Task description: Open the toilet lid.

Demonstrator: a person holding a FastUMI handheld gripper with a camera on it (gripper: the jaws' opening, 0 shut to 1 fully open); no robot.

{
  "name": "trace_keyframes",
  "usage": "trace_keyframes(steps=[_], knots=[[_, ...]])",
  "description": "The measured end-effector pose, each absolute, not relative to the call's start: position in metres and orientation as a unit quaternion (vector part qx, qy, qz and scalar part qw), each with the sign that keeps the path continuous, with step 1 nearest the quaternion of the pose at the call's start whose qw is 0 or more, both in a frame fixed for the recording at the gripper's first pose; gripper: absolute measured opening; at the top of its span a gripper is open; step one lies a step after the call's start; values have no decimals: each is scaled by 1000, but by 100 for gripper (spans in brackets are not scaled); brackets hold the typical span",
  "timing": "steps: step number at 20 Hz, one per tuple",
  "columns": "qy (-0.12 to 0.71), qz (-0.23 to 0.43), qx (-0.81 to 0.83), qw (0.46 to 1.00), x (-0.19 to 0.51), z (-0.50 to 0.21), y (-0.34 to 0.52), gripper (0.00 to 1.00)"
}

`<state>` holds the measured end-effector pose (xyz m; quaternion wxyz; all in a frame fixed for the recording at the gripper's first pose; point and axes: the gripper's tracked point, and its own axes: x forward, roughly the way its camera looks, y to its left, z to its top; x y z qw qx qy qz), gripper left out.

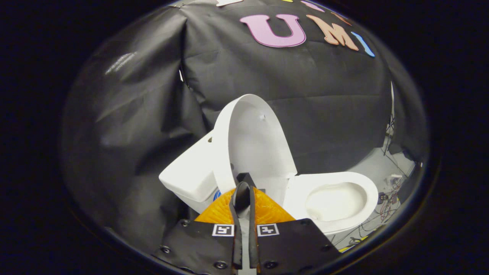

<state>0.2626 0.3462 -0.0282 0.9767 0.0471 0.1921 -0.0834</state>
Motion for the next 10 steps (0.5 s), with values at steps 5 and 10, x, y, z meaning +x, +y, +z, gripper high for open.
trace_keyframes(steps=[5,10], knots=[[204,-90,19,975,269,-28,355,8],[190,-84,32,978,259,-31,350,26]])
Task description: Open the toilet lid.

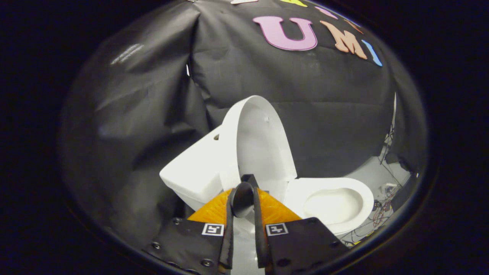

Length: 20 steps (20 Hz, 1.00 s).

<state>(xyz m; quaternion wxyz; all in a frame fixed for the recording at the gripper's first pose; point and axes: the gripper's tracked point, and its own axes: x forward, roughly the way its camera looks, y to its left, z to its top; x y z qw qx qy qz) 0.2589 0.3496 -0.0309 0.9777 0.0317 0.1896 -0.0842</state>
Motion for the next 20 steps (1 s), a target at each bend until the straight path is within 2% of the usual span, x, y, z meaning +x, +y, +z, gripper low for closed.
trace_keyframes(steps=[4,9,13,20], knots=[[176,-41,95,979,238,-33,351,25],[141,-7,113,984,209,-33,350,67],[78,15,107,991,180,-2,346,99],[36,-16,20,999,117,31,292,98]])
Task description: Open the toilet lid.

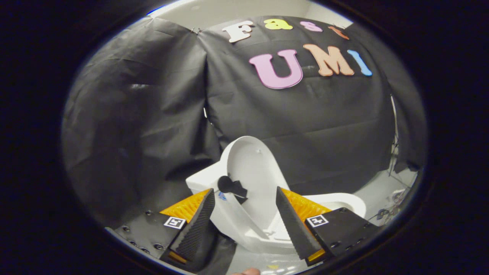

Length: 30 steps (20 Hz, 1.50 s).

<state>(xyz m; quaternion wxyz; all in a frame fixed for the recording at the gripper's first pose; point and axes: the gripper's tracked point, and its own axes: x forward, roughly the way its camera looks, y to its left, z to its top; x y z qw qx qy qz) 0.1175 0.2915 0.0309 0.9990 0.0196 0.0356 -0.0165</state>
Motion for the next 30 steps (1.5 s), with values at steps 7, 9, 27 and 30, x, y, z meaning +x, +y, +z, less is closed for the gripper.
trace_keyframes(steps=[7,9,27,30], knots=[[73,-30,-64,995,64,2,216,99],[89,-38,-74,993,49,-10,187,99],[-2,-75,-59,995,-11,65,116,99],[0,-86,-59,995,-16,64,107,99]])
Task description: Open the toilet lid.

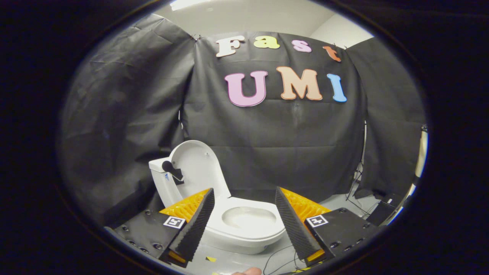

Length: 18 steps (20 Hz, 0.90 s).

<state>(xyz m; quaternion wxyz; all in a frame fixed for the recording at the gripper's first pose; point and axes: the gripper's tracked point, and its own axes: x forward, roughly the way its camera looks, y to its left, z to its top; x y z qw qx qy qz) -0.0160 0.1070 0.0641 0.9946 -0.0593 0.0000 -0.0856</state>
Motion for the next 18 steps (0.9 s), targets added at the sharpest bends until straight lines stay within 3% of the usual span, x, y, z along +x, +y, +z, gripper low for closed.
trace_keyframes(steps=[8,18], knots=[[-33,-112,-28,993,-31,76,87,99],[-14,-125,-30,992,-37,69,75,99]])
